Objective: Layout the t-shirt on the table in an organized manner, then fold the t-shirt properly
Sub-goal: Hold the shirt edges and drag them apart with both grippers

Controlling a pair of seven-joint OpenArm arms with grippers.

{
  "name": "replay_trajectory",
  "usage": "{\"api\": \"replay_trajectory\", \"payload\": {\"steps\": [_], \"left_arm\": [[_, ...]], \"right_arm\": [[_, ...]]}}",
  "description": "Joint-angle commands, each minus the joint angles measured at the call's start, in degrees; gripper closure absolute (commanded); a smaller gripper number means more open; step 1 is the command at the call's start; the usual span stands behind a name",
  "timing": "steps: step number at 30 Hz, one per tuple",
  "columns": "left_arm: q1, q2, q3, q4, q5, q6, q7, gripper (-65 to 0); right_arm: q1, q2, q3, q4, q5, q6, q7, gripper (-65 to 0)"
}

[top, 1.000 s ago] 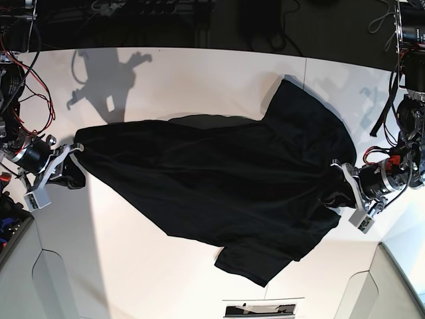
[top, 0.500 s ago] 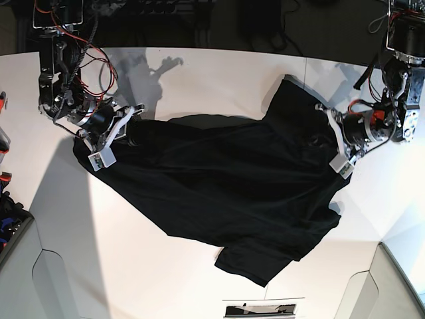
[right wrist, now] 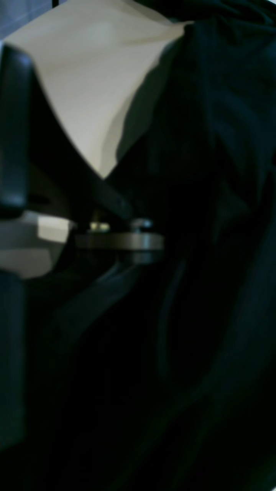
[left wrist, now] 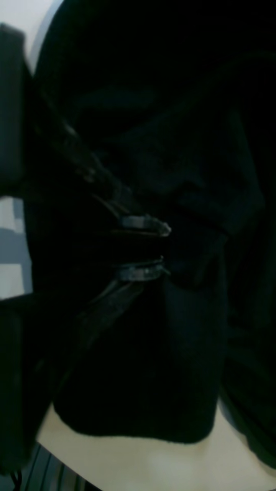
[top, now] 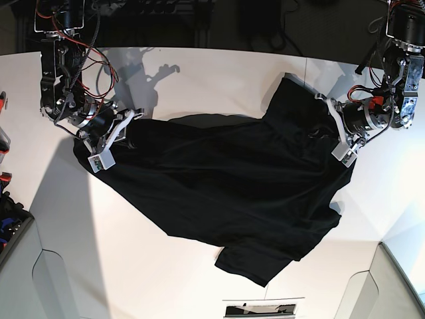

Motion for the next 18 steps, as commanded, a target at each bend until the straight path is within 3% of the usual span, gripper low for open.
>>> {"api": "replay_trajectory", "payload": {"steps": [1, 11, 14, 18], "left_arm": [[-0.46, -0.98, -0.37, 0.61, 0.72, -0.08, 0.35, -11.0], [-0.46, -0.98, -0.37, 1.01, -2.43, -0.08, 1.38, -11.0], [-0.46, -1.05, -0.37, 0.98, 1.01, -0.08, 1.40, -11.0], [-0.46, -2.40, -0.37, 0.98, 5.35, -0.08, 0.50, -11.0]], "right_arm": [[1.79, 0.55, 0.15, 1.14, 0.76, 0.09, 1.11, 0.0], [3.26, 0.46, 0.15, -5.05, -2.89, -0.02, 0.85, 0.0], [2.89, 0.96, 0.17, -6.01, -4.74, -0.04, 0.20, 0.0], [1.92, 4.31, 0.20, -6.01, -4.09, -0.31, 0.22, 0.0]]}}
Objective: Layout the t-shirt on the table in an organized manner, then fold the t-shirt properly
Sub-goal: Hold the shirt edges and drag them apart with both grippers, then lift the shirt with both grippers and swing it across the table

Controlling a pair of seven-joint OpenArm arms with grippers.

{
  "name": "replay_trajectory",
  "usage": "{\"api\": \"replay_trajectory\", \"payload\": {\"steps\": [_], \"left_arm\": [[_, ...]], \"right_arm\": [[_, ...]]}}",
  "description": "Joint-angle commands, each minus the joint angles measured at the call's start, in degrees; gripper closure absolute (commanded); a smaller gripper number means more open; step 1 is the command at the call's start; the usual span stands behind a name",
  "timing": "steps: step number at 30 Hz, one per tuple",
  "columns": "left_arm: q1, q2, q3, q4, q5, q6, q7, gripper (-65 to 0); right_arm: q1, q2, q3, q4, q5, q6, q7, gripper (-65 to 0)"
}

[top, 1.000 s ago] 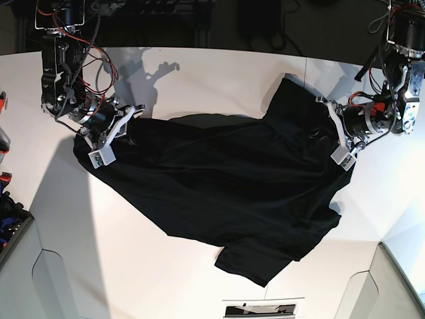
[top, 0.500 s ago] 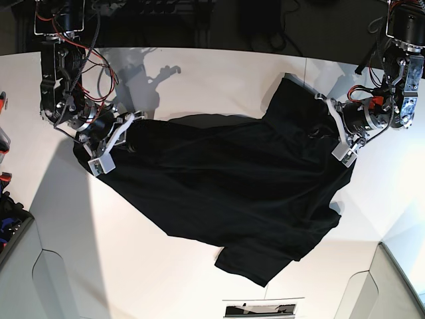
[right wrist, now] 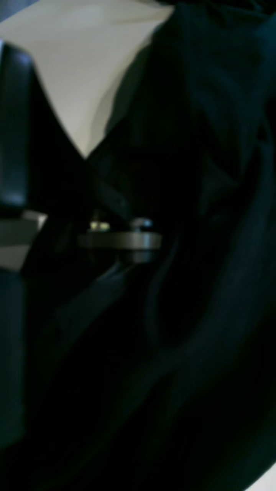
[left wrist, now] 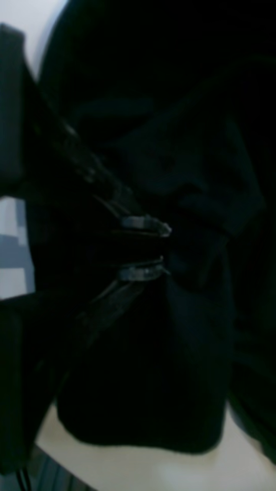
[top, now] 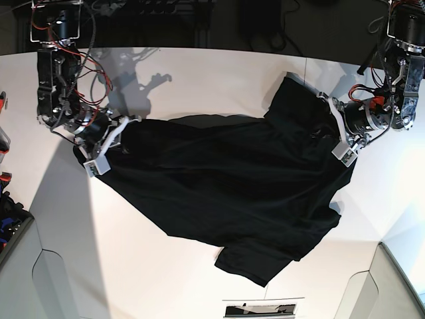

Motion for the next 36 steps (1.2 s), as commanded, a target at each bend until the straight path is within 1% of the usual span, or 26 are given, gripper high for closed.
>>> {"api": "replay_trajectory", "payload": {"steps": [1, 5, 10, 14, 16, 19, 22, 27, 29, 34, 36], "left_arm": [[-0.59, -1.86, -0.39, 0.42, 2.32, 0.40, 0.24, -11.0], [-0.61, -3.89, -0.39, 0.42, 7.13, 0.40, -3.91, -11.0], [-0.63, -5.27, -0.39, 0.35, 12.92, 0.40, -6.03, -11.0], [-0.79, -5.77, -0.39, -0.68, 16.79, 0.40, -8.81, -11.0], [-0.94, -6.03, -0.39, -2.14, 19.17, 0.40, -10.03, -11.0], [-0.94, -6.86, -0.39, -4.59, 21.79, 2.21, -11.65, -11.0], [-1.46, -7.67, -0.39, -7.21, 23.85, 2.54, -13.97, -11.0], [-4.68, -7.87, -0.39, -11.47, 23.52, 2.71, -14.14, -11.0], [-5.40, -7.87, -0.39, -11.61, 22.67, 2.69, -14.14, -11.0], [-6.01, -7.87, -0.39, -10.36, 17.05, 2.64, -14.01, -11.0], [-6.01, -7.85, -0.39, -9.11, 13.49, 2.64, -12.63, -11.0]], "right_arm": [[0.04, 2.05, 0.24, 0.15, -2.05, -0.79, -1.95, 0.0], [-0.02, 5.92, 0.24, 0.15, -1.79, -0.81, -2.16, 0.0], [-0.04, 10.38, 0.24, 0.15, 1.16, -0.79, -3.89, 0.0], [-0.04, 12.96, 0.24, 0.15, 3.91, -0.76, -6.40, 0.0], [-0.46, 14.05, 0.24, 0.15, 3.89, -0.76, -7.54, 0.0], [-2.27, 16.44, 0.24, 0.17, 5.22, -0.70, -7.43, 0.0], [-4.42, 18.91, 0.61, 0.17, 6.69, -0.66, -7.28, 0.0], [-7.98, 21.11, 5.05, 0.33, 8.22, -0.39, -7.37, 0.0], [-8.94, 21.33, 7.45, 0.44, 9.40, -0.39, -7.82, 0.0], [-9.40, 21.40, 12.20, 1.22, 13.16, -0.24, -10.23, 0.0], [-9.40, 21.38, 13.79, 2.14, 14.64, -0.24, -10.27, 0.0]]}}
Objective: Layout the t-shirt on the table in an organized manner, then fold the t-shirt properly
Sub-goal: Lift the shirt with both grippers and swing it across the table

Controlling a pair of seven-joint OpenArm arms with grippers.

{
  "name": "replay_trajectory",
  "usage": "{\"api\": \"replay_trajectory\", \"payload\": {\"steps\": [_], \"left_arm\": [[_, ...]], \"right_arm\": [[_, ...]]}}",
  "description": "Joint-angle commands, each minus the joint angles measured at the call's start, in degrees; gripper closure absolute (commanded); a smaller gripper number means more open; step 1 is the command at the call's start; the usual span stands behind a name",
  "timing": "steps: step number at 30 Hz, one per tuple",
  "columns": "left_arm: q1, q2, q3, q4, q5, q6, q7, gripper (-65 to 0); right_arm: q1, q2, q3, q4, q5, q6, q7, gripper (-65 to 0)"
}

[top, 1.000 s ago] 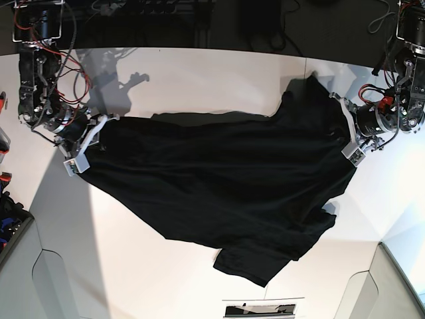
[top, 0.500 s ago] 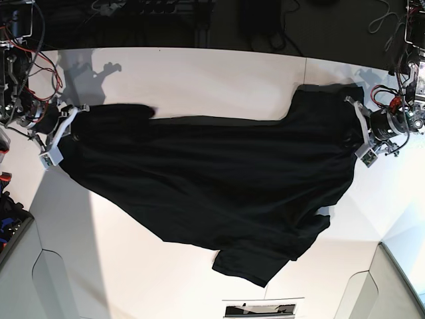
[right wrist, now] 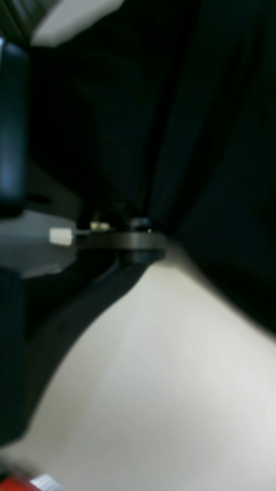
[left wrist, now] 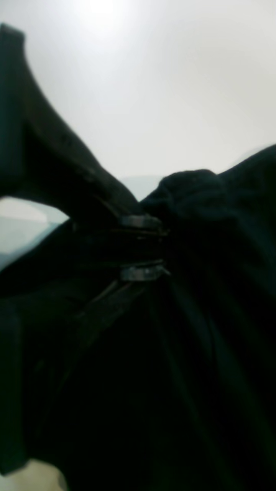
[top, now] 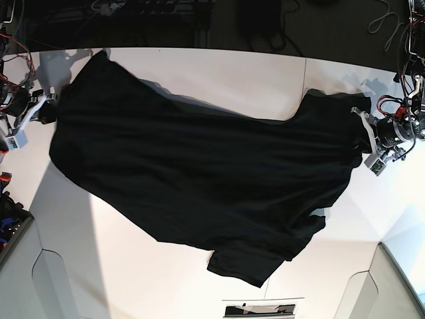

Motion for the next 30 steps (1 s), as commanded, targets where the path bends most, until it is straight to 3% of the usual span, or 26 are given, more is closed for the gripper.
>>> {"api": "replay_trajectory", "payload": {"steps": [1, 6, 12, 18, 22, 26, 30], "left_arm": [[-0.83, -1.70, -0.50, 1.95, -1.84, 0.39, 0.33, -11.0], [-0.83, -1.70, -0.50, 11.85, -8.74, -0.68, 4.24, -11.0], [-0.85, -1.51, -0.50, 20.55, -9.27, -0.68, 4.20, -11.0], [-1.01, 3.43, -0.50, 18.67, -8.72, -0.70, 4.17, -11.0], [-2.16, 8.37, -0.50, 13.35, -5.35, -0.70, 4.11, -11.0], [-3.52, 10.95, -0.50, 7.21, -4.81, -0.68, 4.20, -11.0], [-3.52, 10.75, -0.50, 2.64, -2.56, -0.66, 4.22, -11.0]], "right_arm": [[0.44, 1.79, 1.49, 1.68, 1.92, 0.24, 0.76, 0.0], [0.46, 1.31, 3.34, 8.74, 3.13, 0.24, 0.81, 0.0], [1.09, -0.68, 3.37, 15.52, 1.51, 0.22, 1.46, 0.0], [6.34, -6.23, 2.56, 13.81, -1.60, 0.20, 3.67, 0.0], [12.35, -9.07, -2.01, 8.63, -5.53, 0.20, 3.85, 0.0], [17.51, -10.12, -6.97, 2.32, -9.01, -0.68, 4.33, 0.0], [18.69, -10.10, -10.27, -1.68, -10.27, -0.63, 4.66, 0.0]]}}
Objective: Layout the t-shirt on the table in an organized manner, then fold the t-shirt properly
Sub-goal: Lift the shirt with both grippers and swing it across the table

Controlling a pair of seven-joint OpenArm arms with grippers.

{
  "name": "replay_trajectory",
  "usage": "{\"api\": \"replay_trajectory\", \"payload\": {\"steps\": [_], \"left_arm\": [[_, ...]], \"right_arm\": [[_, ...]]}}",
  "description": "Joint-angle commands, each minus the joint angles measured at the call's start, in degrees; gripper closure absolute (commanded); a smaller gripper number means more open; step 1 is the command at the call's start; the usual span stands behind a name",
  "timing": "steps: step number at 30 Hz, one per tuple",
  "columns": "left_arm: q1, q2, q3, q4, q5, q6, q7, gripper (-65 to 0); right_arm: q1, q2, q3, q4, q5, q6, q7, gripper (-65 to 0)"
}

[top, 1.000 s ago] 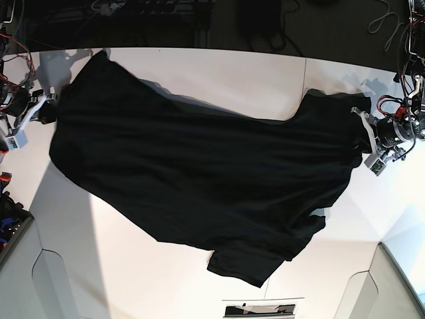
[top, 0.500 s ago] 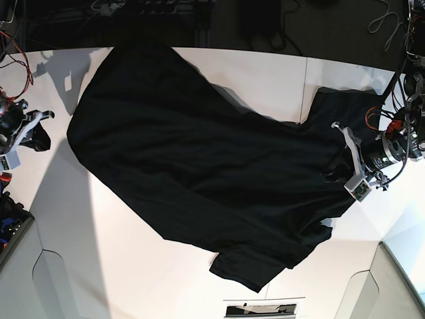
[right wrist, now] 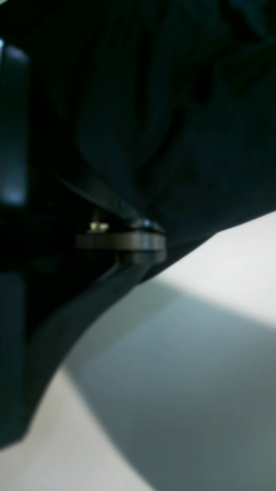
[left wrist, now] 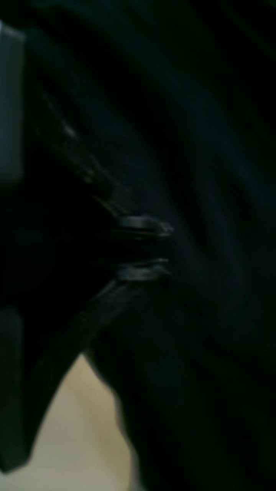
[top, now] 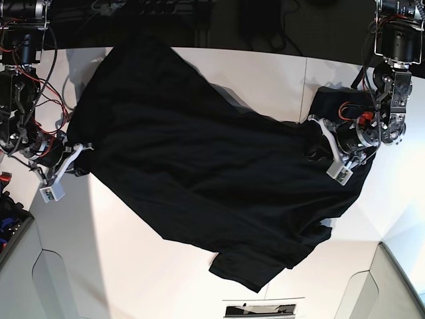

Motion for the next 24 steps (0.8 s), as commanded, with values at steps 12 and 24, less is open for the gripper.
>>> {"api": "replay_trajectory", "payload": {"steps": [12, 24], "left_arm": [[-3.56, -2.47, -0.48, -2.21, 2.23, 3.34, -0.35, -11.0], [-19.74, 7.93, -0.46, -18.47, 6.51, 3.26, -5.25, -11.0]], "right_arm": [[-10.78, 5.16, -0.59, 0.92, 3.80, 0.35, 0.85, 0.0], [-26.60, -2.16, 0.28, 18.03, 9.38, 0.94, -0.11, 0.0]]}}
